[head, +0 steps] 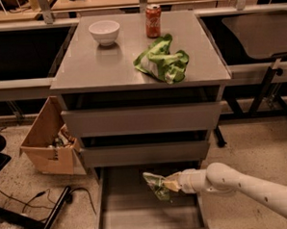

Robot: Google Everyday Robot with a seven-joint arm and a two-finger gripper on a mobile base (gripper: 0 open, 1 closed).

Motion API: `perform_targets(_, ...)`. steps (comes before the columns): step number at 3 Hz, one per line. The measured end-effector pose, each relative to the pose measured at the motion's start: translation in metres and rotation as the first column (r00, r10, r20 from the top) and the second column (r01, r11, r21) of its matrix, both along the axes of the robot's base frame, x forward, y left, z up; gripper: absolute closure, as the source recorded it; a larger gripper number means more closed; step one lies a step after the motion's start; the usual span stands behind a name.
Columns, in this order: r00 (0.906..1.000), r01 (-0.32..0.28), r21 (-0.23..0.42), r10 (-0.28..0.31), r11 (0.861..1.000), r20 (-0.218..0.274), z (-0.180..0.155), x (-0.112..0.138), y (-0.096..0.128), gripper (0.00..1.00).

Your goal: Place green jalapeno chip bag into bottom drawer

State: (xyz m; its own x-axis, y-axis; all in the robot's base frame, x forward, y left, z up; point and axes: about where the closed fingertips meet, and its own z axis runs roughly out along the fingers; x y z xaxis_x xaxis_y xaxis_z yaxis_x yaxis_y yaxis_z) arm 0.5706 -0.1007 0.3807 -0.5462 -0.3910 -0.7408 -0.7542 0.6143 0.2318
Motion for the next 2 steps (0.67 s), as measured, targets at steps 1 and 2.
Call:
perform_targets(1, 0.9945, -0.006, 0.098, 0.016, 0.995, -0.103, -0.07, -0.004, -0.002, 1.0)
perform_targets(2, 0.9874, -0.006, 0.142, 0.028, 0.99, -0.155, -0.097, -0.006, -0.003, 1.0)
